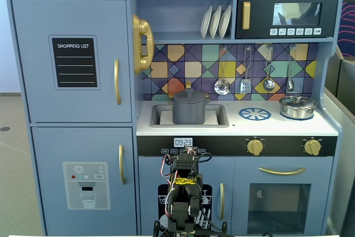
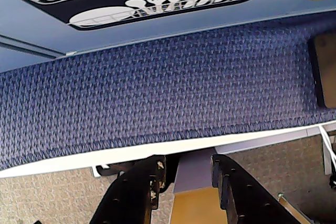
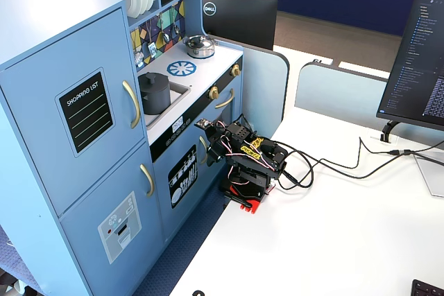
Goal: Take off the lid from the gray recipient and place it on the counter
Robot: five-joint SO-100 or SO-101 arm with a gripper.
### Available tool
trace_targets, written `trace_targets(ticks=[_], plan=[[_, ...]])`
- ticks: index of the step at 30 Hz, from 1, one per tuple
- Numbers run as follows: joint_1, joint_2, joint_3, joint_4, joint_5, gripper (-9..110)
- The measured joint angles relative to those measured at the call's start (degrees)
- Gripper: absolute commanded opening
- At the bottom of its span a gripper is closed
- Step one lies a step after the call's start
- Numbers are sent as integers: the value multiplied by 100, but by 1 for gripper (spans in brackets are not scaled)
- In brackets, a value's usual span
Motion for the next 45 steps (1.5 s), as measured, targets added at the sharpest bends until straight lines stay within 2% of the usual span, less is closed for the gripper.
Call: trace_targets(ticks=[4, 9, 18, 22, 30, 45], plan=[[-18, -26, -325, -79, 0, 0], [-123, -466, -1811, -659, -35, 0], [-123, -1345, -3999, -3015, -185, 2], [-123, -1626, -4315, -4131, -308, 7], [-211, -2083, -4386, -5054, -536, 19], [-53, -3946, -4781, -6662, -563, 21]])
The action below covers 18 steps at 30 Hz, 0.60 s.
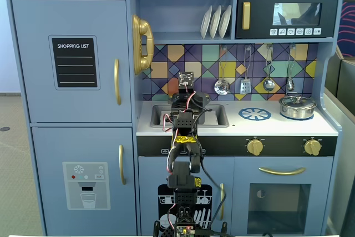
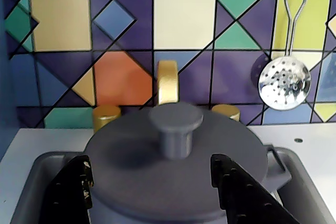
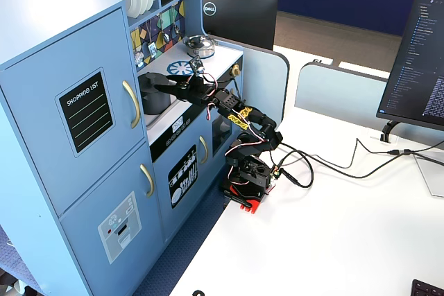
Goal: Take off the lid from the gray recipient and place it on the counter
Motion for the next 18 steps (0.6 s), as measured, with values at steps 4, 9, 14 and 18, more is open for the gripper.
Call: trace_targets(ticks=[4, 9, 14, 18], plan=[[44, -466, -185, -220, 0, 20], [35, -879, -360, -448, 0, 20], [26, -1318, -510, -668, 0, 19], [26, -1705, -650, -905, 0, 18]])
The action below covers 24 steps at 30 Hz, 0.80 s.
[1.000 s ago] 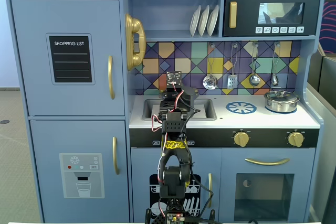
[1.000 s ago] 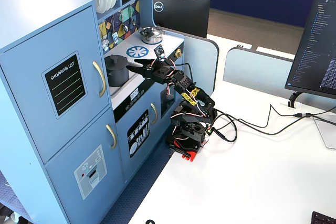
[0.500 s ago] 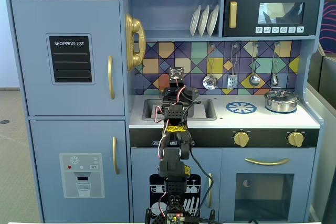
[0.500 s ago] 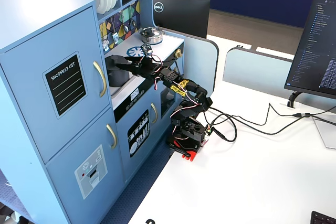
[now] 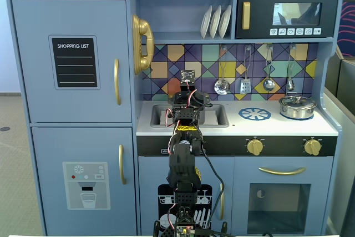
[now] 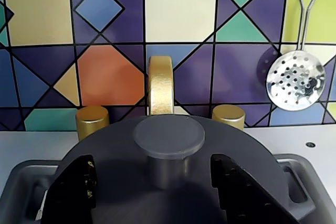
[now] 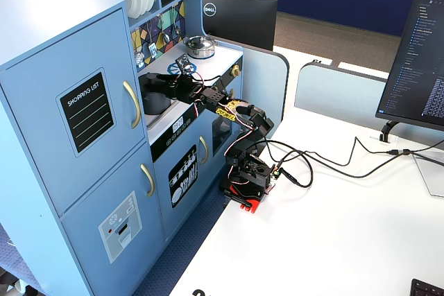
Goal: Take off the lid from the gray recipient and place it on the counter
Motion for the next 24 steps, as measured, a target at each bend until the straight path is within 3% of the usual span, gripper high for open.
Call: trace_targets(ticks=[11, 15, 24], plan=[[0, -589, -281, -299, 79, 14], [0, -615, -290, -308, 176, 0], [-53, -624, -343, -308, 281, 0]])
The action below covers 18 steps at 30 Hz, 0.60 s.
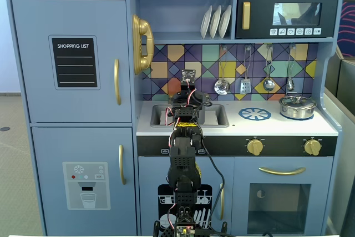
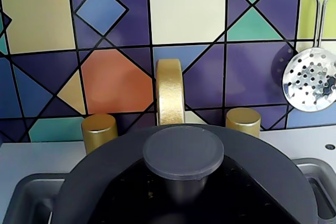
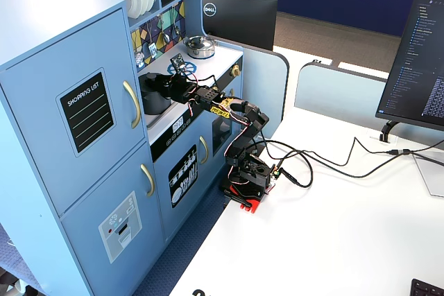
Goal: Take off the lid from the gray recipient and place it on the counter
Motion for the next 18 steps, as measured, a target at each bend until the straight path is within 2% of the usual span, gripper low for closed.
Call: trace_targets(ticks=[13, 18], plan=[[-246, 44, -729, 53, -149, 0], [158, 123, -809, 185, -193, 0]])
